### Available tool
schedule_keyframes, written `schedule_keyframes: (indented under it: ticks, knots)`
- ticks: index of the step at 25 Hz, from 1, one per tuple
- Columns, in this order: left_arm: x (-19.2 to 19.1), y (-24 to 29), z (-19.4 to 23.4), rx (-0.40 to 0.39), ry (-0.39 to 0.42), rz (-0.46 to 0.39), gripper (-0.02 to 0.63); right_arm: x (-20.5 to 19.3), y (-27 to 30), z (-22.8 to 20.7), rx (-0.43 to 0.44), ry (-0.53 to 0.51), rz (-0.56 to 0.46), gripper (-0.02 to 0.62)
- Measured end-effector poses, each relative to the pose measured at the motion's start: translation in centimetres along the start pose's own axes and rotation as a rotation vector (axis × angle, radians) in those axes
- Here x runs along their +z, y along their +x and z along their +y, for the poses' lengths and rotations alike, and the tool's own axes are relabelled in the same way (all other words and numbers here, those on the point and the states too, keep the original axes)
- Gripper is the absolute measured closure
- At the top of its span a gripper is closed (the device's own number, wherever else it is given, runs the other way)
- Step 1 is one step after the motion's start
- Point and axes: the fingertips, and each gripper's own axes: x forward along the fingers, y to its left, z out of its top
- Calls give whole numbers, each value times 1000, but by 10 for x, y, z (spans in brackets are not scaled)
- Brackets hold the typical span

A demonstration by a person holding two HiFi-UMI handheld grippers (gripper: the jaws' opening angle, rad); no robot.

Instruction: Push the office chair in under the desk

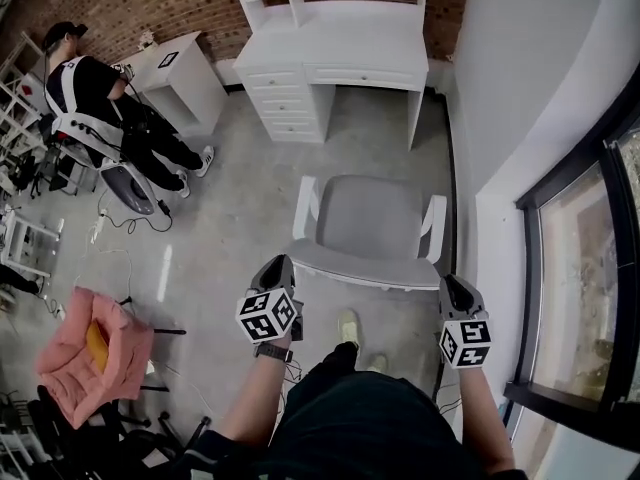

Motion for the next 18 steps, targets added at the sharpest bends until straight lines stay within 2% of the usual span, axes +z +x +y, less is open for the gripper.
schedule_keyframes:
  ticks: [2,4,6,8,10,12,15,18]
  knots:
    - [-6,16,16,23,-41,37,567,-9,12,-8,-30,40,37,584]
    - [-15,31,35,44,-144,76,490,-20,24,-22,-65,118,73,526]
    - [-26,45,54,63,-301,103,428,-33,34,-40,-115,238,101,483]
    - [-39,58,70,74,-474,125,406,-48,41,-59,-184,394,121,429]
    - [-51,70,80,83,-612,147,394,-66,47,-75,-252,567,132,389]
    - [-61,81,85,90,-692,170,385,-85,55,-83,-297,727,150,352]
    - [-73,98,84,99,-761,199,376,-111,66,-86,-341,928,181,325]
    - [-86,112,86,110,-846,221,371,-131,78,-84,-361,1083,207,316]
